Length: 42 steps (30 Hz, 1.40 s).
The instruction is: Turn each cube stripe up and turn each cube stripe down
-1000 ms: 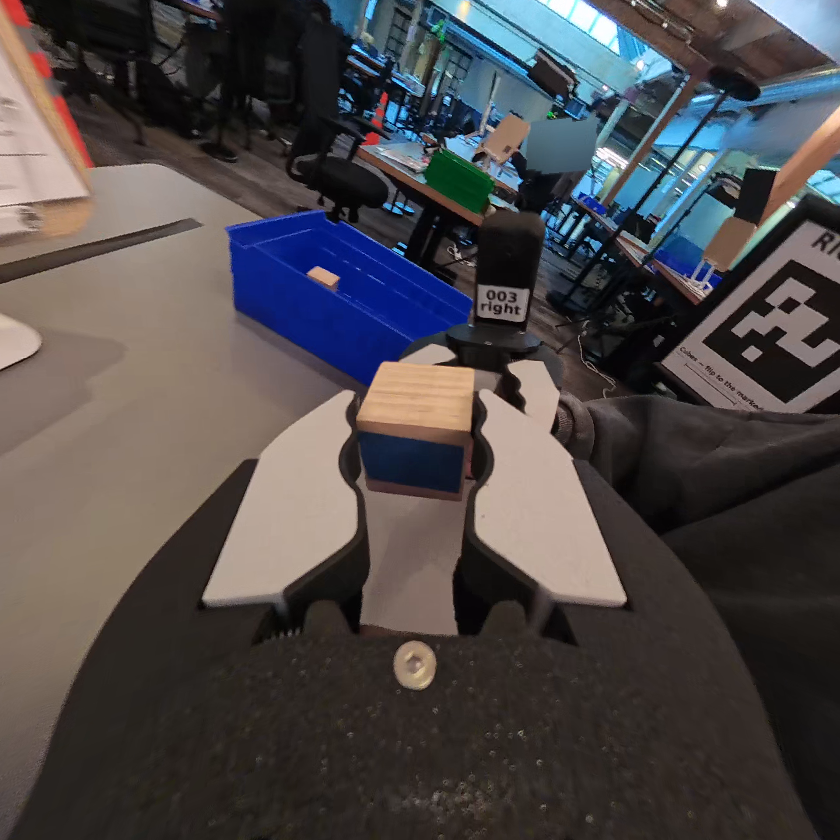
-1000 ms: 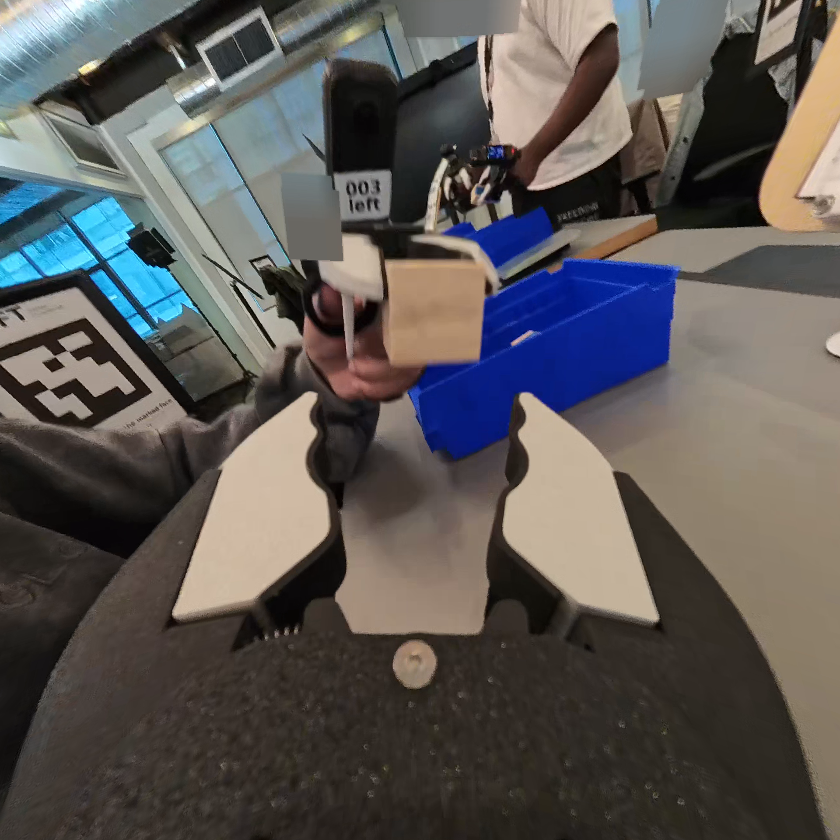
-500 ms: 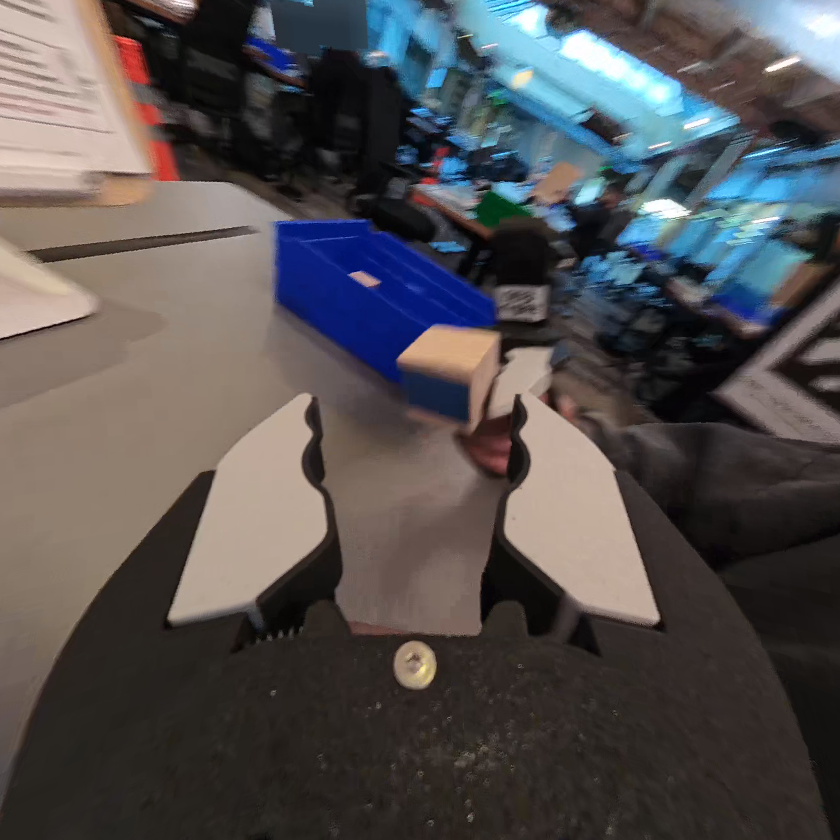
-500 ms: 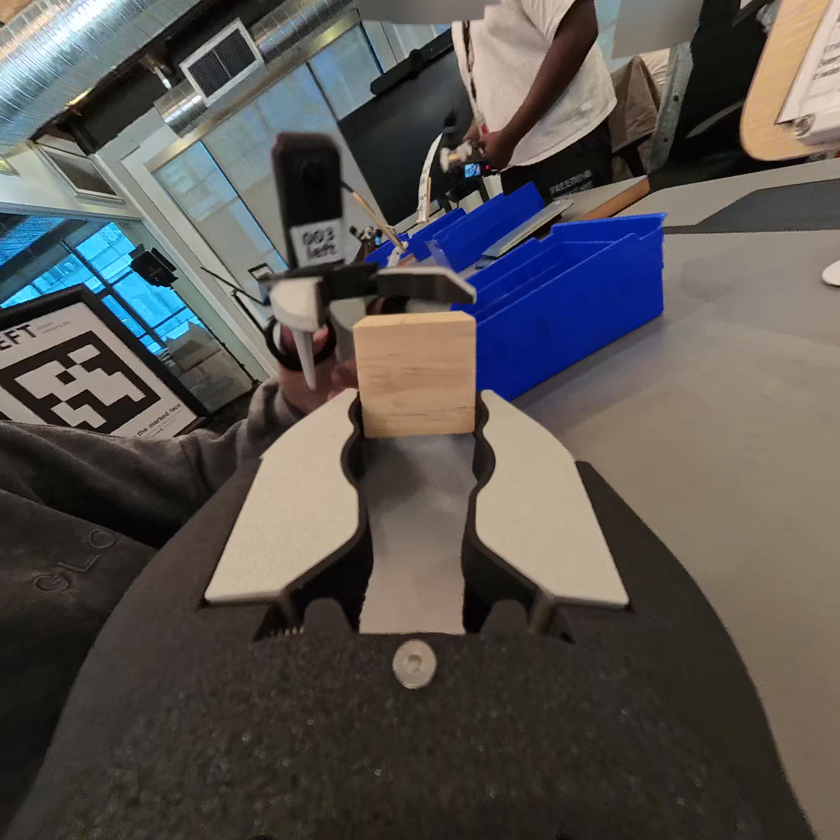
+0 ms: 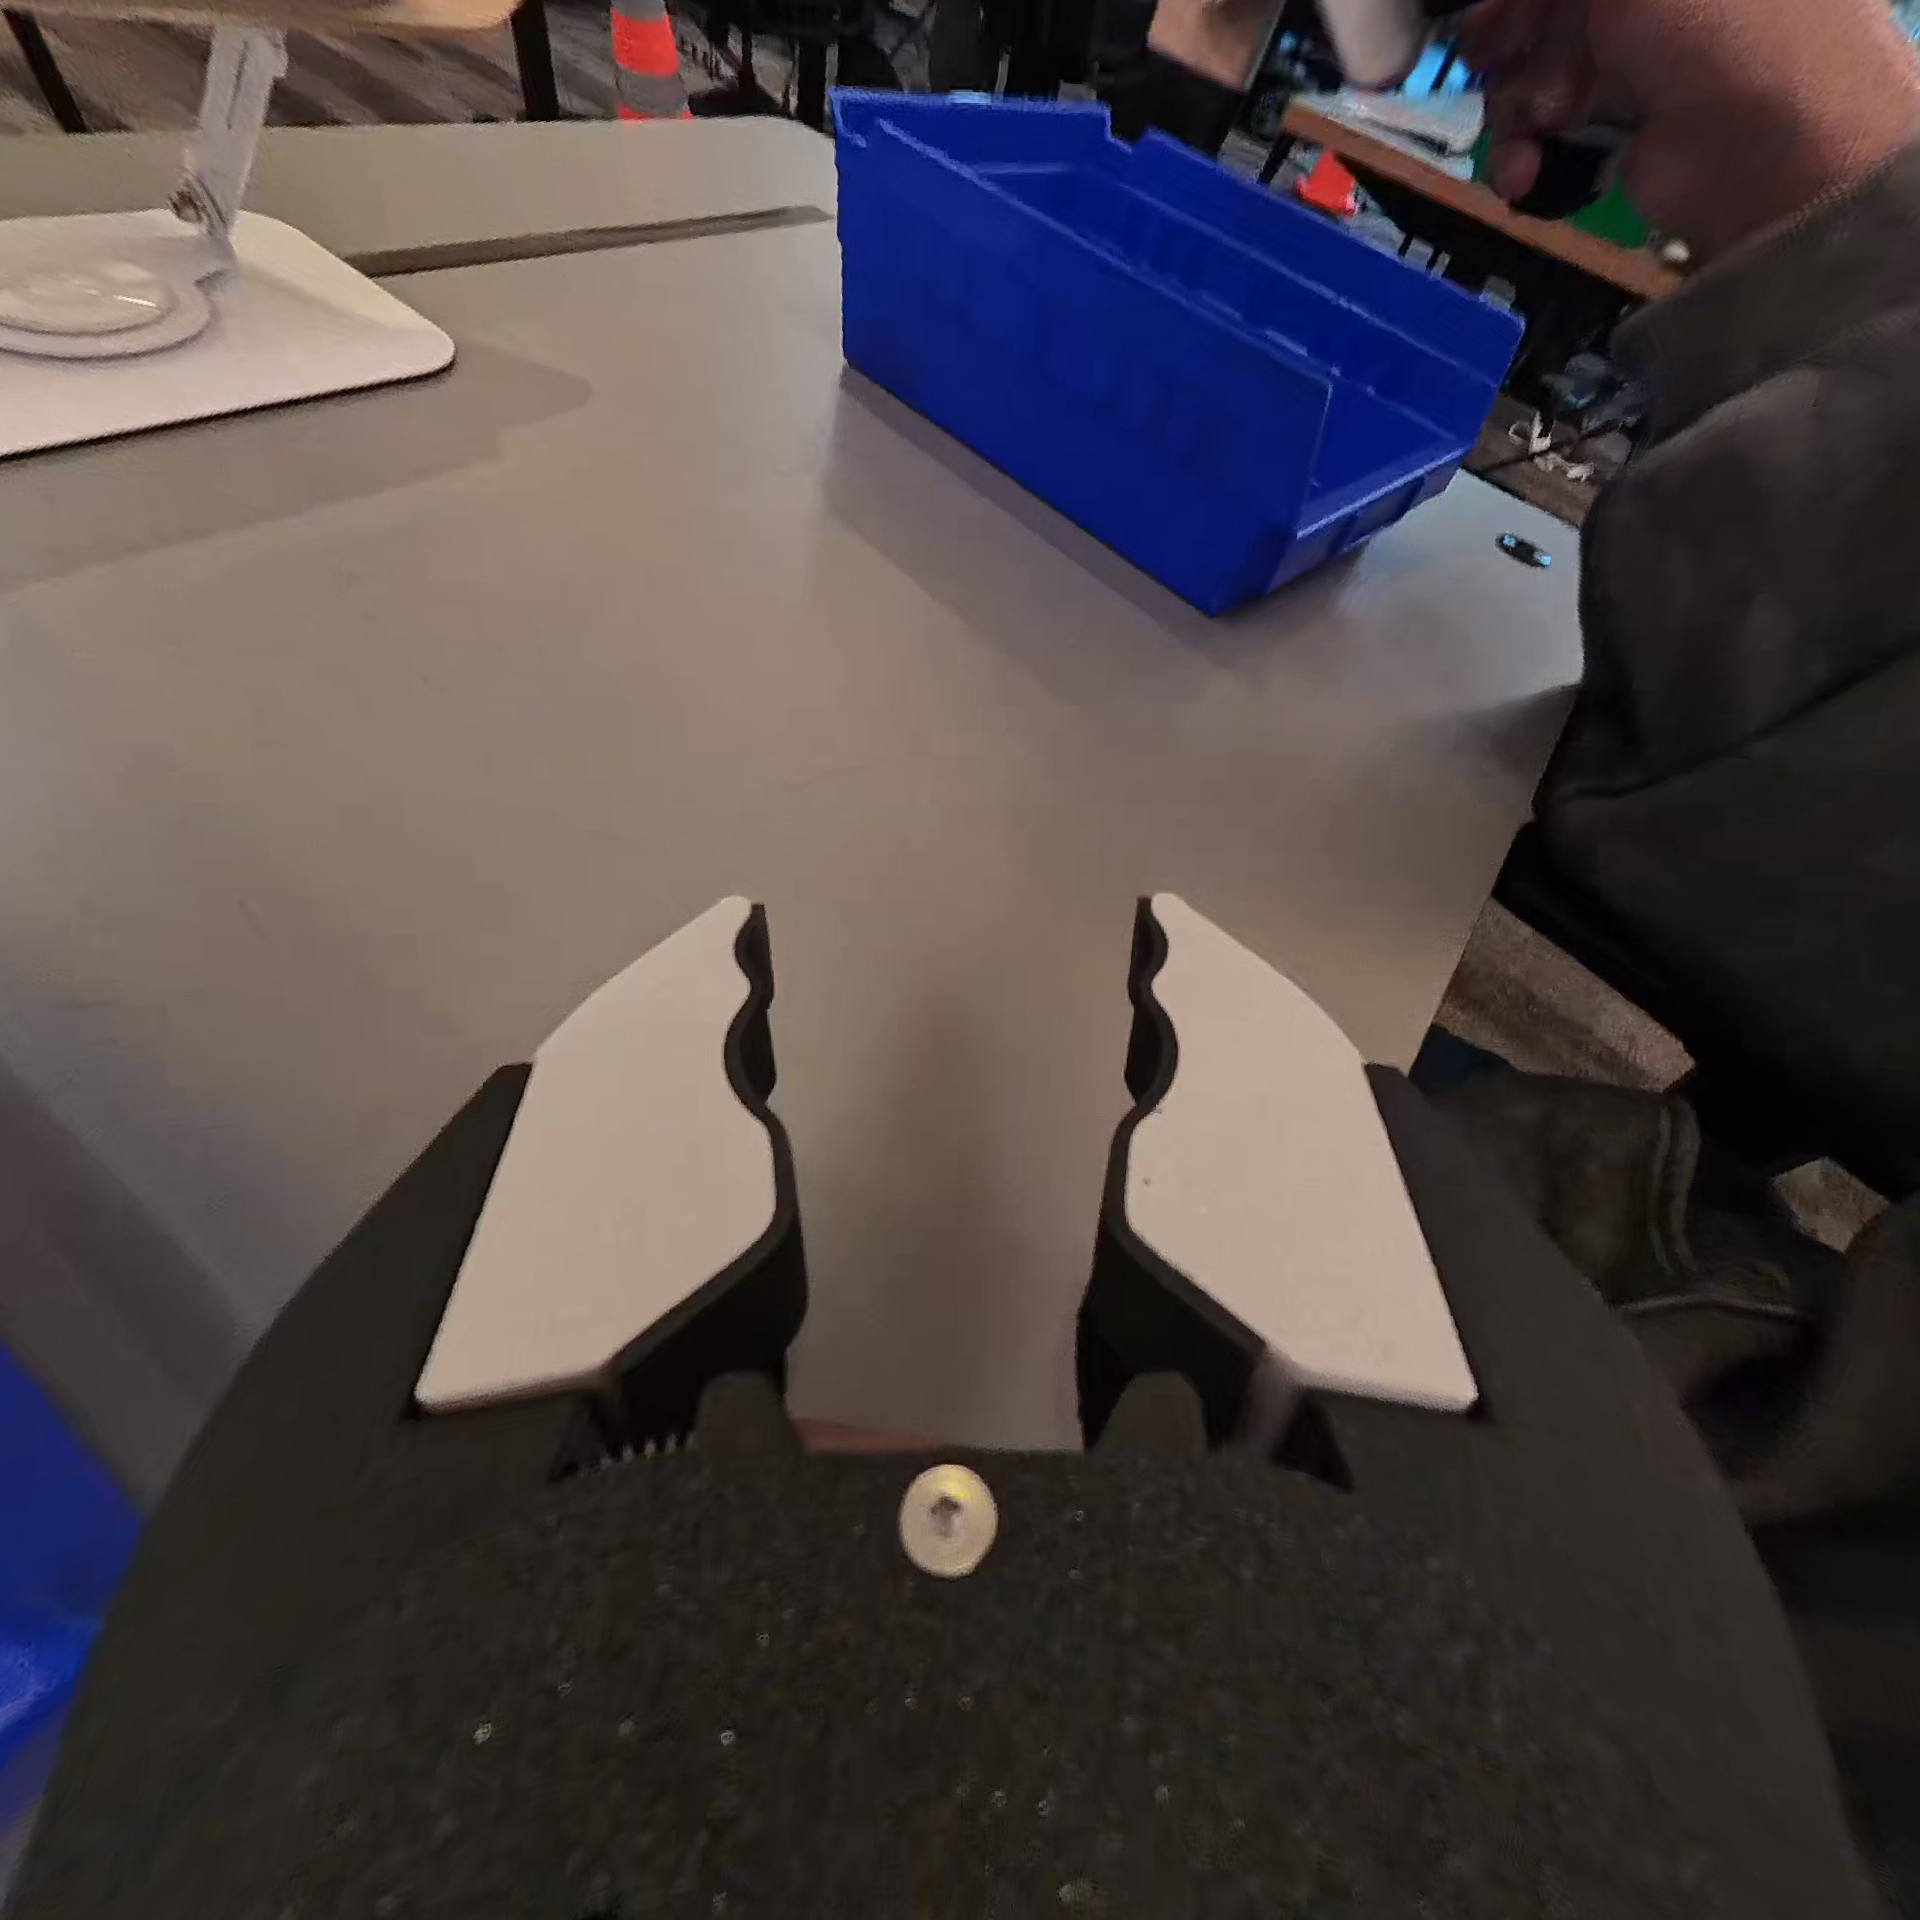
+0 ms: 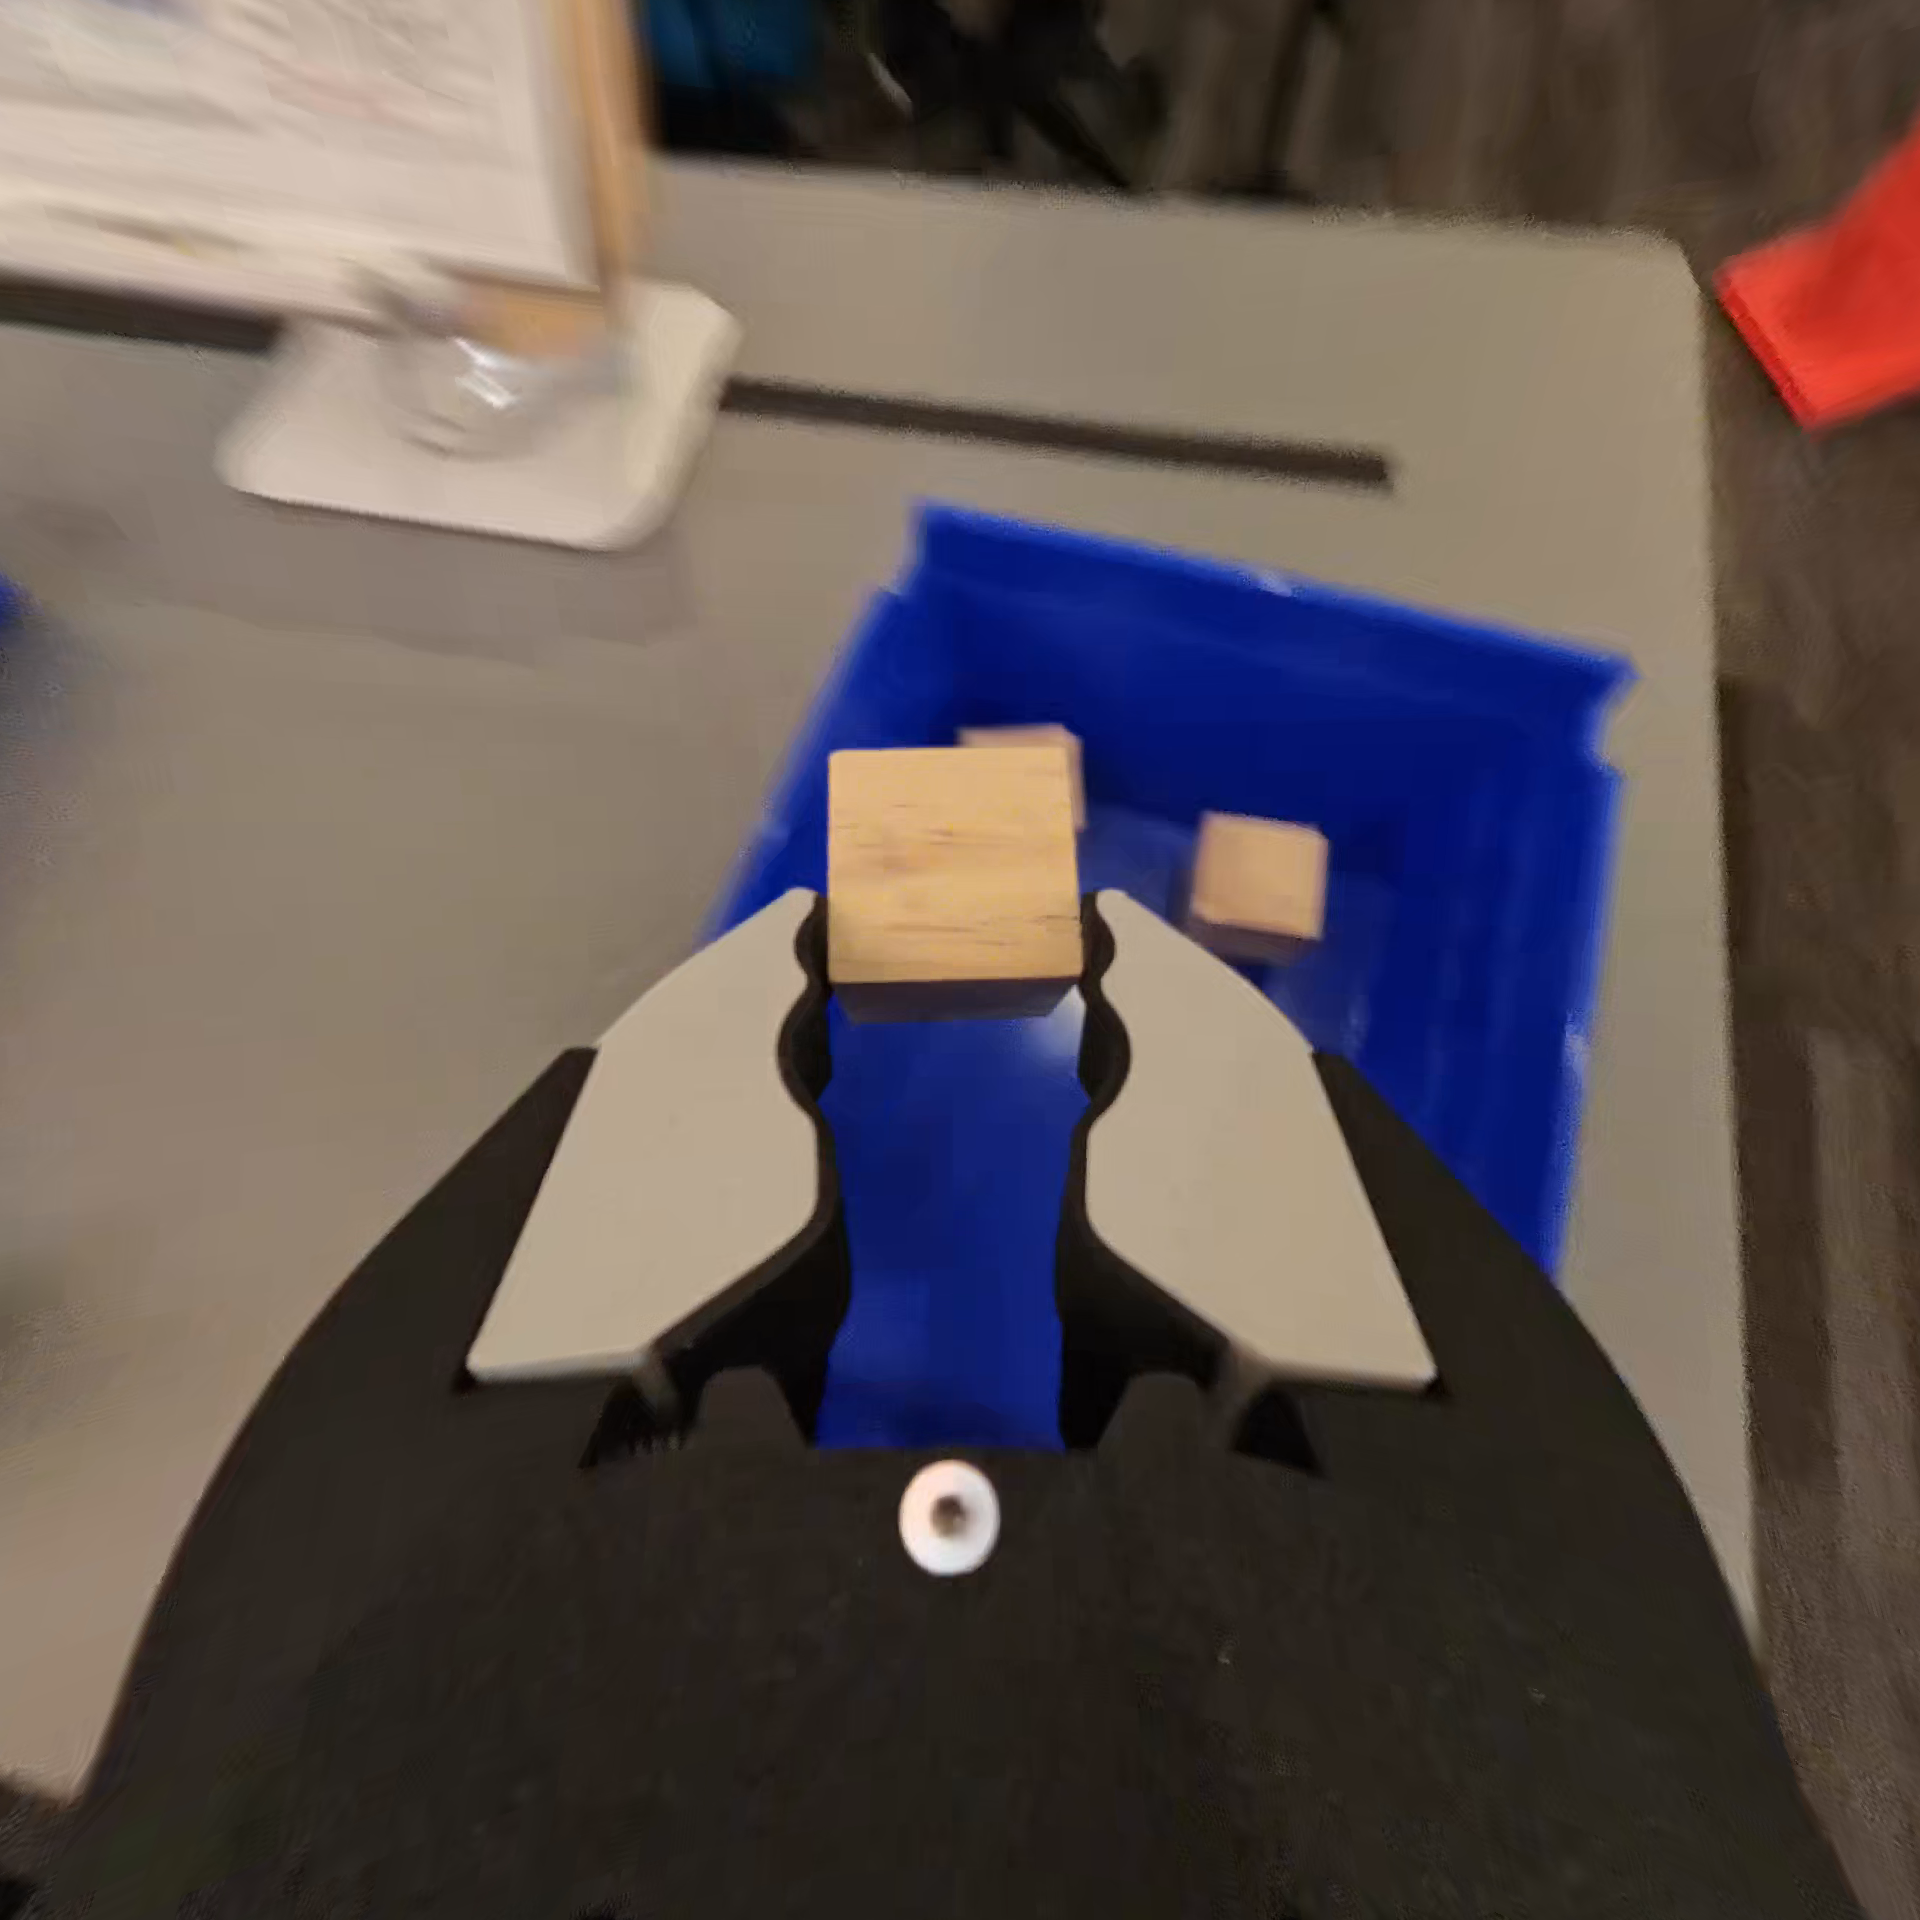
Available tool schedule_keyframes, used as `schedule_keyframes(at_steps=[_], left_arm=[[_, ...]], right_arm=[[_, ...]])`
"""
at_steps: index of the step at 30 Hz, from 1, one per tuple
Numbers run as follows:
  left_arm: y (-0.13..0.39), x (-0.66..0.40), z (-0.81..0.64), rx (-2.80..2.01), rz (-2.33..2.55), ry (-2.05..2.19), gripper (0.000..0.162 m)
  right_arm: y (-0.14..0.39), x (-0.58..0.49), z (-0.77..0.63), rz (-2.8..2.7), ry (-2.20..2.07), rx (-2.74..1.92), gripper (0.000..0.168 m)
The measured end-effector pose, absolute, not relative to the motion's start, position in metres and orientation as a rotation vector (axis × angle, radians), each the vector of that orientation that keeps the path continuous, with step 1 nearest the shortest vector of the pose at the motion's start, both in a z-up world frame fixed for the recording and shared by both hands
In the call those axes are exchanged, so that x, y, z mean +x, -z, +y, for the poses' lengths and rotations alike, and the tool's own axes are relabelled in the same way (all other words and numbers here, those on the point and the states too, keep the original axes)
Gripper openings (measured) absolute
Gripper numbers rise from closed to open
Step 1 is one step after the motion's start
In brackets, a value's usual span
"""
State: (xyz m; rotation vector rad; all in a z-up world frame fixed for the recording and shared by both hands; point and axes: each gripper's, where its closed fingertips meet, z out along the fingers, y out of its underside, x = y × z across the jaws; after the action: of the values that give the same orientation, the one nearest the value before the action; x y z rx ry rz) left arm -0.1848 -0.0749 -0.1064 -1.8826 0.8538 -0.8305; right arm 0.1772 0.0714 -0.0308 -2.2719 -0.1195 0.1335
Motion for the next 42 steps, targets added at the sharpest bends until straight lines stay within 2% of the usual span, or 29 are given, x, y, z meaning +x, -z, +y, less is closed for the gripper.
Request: schedule_keyframes(at_steps=[5,10,14,17,19,24,26,28,30,35,39,42], left_arm=[[0.103,-0.183,-0.081,-1.853,0.899,0.807,0.065],[0.109,-0.185,-0.079,-1.851,0.948,0.712,0.064],[0.112,-0.181,-0.081,-1.858,0.974,0.725,0.065],[0.115,-0.181,-0.081,-1.868,0.981,0.719,0.066],[0.113,-0.182,-0.081,-1.868,0.977,0.721,0.066],[0.114,-0.185,-0.078,-1.883,0.966,0.717,0.066],[0.116,-0.185,-0.079,-1.899,0.965,0.725,0.066],[0.118,-0.185,-0.079,-1.910,0.968,0.723,0.065],[0.121,-0.185,-0.080,-1.920,0.979,0.715,0.065],[0.117,-0.186,-0.085,-1.950,0.992,0.771,0.065],[0.062,-0.230,-0.064,-1.867,0.947,0.746,0.060],[0.046,-0.293,-0.018,-1.956,1.071,0.440,0.058]], right_arm=[[0.142,0.221,0.094,-0.012,0.001,-2.647,0.046],[0.176,0.214,0.105,-0.060,0.027,-2.718,0.046],[0.178,0.211,0.108,-0.050,0.005,-2.694,0.046],[0.162,0.215,0.102,-0.052,0.003,-2.662,0.072],[0.122,0.212,0.094,-0.059,-0.039,-2.564,0.072],[-0.038,0.119,0.054,-0.314,-0.450,-1.901,0.052],[-0.063,0.057,0.020,-0.465,-0.651,-1.661,0.054],[-0.045,-0.008,-0.020,-0.580,-0.893,-1.543,0.061],[-0.002,-0.061,-0.059,-0.643,-1.120,-1.501,0.060],[0.077,-0.116,-0.093,-0.735,-1.270,-1.665,0.054],[0.075,-0.118,-0.095,-0.715,-1.328,-1.683,0.051],[0.075,-0.114,-0.096,-0.736,-1.314,-1.687,0.051]])
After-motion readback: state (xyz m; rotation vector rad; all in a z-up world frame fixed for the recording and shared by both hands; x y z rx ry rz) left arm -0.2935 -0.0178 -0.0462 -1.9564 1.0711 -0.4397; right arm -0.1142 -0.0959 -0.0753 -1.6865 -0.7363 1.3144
